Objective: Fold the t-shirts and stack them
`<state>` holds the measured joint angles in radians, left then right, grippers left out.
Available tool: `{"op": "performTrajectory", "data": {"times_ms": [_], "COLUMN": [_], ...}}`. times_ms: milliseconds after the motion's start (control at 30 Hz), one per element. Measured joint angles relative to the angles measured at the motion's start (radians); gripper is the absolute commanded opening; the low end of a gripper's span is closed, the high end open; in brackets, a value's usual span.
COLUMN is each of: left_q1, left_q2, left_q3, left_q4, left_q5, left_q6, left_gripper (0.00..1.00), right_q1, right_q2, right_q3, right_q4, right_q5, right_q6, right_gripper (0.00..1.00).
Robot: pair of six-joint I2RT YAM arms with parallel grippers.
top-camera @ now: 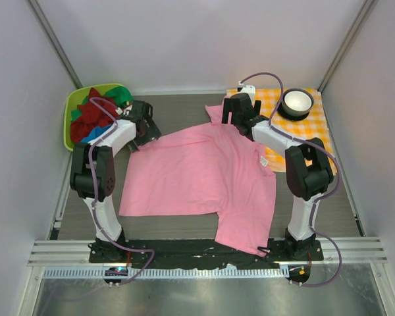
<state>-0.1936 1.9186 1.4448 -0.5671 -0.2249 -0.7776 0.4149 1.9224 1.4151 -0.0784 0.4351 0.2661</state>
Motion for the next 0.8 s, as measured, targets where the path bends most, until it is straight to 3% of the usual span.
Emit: {"op": "performTrajectory", "data": {"times_ms": [167,467,800], "left_q1": [0.002,0.039,0.196], "left_q2": [-0.027,-0.028,-0.028], "left_q3": [-0.096,-0.101,-0.108], "left_q4": [-0.024,-0.010,0.006], "left_q5": [-0.021,-0.068,-0.052], "left_q6": [-0.026,-0.059,-0.056], "left_gripper": [0.87,0.87,0.89], "right_q1": [0.005,0.032,0.078], "right_q2": [-0.025,-0.067,-0.067], "right_q3": [-0.002,-0.047,-0.054], "right_q4": [0.003,0.032,0.032], "right_q5": [-0.017,-0.032,-0.032], "right_q6": [0.007,0.009,0.000], "right_gripper": [0.98,0.98,0.97]}}
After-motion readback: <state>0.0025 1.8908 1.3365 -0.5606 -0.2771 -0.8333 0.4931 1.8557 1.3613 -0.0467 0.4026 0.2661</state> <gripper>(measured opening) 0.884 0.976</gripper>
